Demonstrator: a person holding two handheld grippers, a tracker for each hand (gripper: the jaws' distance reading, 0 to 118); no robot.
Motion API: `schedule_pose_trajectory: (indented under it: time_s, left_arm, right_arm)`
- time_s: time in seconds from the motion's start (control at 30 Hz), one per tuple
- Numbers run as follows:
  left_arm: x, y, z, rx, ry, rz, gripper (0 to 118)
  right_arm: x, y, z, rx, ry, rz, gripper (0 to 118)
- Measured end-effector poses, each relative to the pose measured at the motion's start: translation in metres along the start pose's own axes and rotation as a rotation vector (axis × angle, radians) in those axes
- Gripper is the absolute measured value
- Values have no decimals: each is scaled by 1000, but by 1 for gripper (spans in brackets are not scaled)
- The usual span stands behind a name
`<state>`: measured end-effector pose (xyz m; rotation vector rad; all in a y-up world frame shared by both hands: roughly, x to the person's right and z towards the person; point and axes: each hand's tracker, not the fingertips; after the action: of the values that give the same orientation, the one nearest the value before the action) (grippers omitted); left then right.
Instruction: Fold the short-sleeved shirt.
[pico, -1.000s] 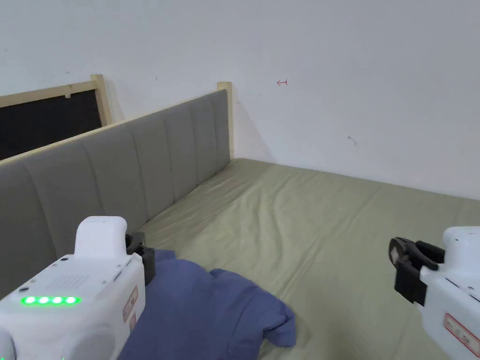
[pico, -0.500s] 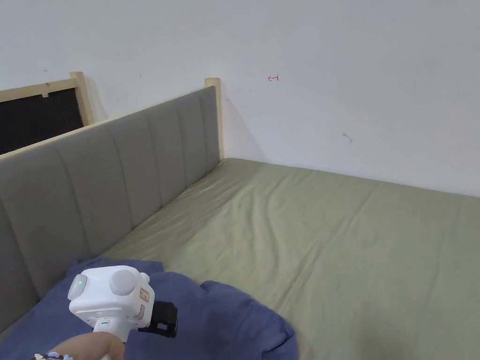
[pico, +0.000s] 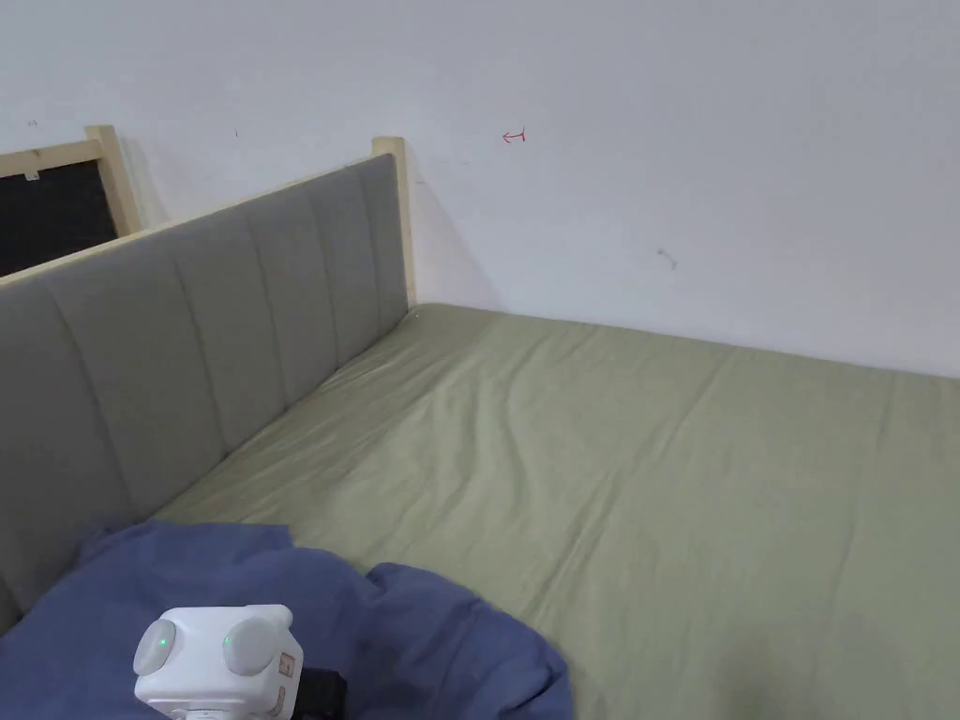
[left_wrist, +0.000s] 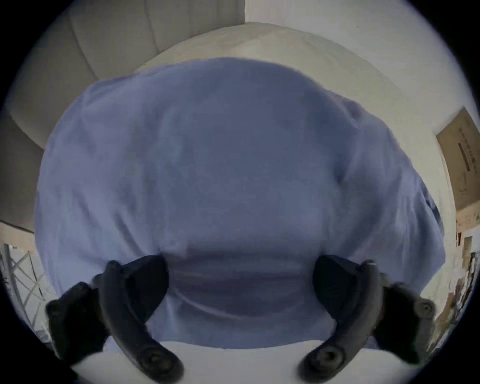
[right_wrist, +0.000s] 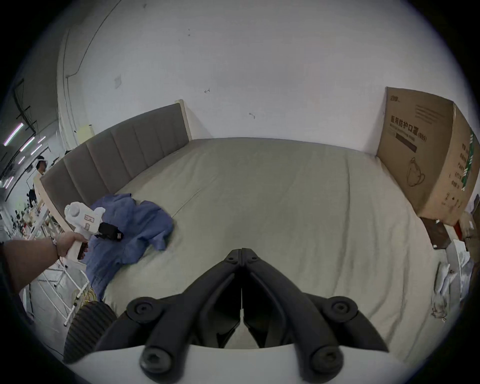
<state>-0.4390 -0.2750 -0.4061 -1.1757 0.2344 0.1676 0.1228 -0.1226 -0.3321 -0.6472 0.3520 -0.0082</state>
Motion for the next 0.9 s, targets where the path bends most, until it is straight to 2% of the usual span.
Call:
schedule_pose_trajectory:
  time_s: [0.1, 0.13, 0.17, 0.2, 0.23, 0.3, 0.43, 0.63, 0.73, 0.8, 0.87, 0.9]
  left_arm:
    - [8, -15, 35, 116, 12, -97, 43]
    - [6, -18, 41, 126, 32, -113, 12]
    - [3, -23, 46, 122, 52, -111, 1]
    - [1, -27, 51, 121, 63, -113, 1]
    - [-15, -14, 28, 134, 70, -106, 1]
    - [-26, -18, 42, 174, 4, -36, 1]
    - [-43, -18, 98, 376, 50, 31, 1]
    - [-52, -9, 209, 544, 85, -44, 1]
    - [-31, -2, 274, 685, 20, -83, 1]
    - [8, 3, 327, 783, -23, -182, 1]
    - [44, 8, 366, 838, -150, -221, 1]
    - [60, 13, 385, 849, -271, -229, 1]
  right_arm:
    - [-3, 0, 4, 7, 16, -6, 0]
    - [-3, 0, 5, 10, 17, -5, 0]
    - [-4, 0, 6, 11, 19, -3, 0]
    - [-4, 0, 7, 11, 21, -3, 0]
    - [-4, 0, 8, 10, 23, -4, 0]
    - [-4, 2, 12, 11, 28, -17, 0]
    - [0, 5, 26, 36, 27, -42, 0]
    - [8, 15, 58, 117, 16, -69, 0]
    - [14, 21, 78, 186, 12, -87, 0]
    - [24, 24, 90, 225, 3, -103, 0]
    - [33, 27, 103, 262, -10, -120, 0]
    - [37, 28, 111, 283, -16, -130, 0]
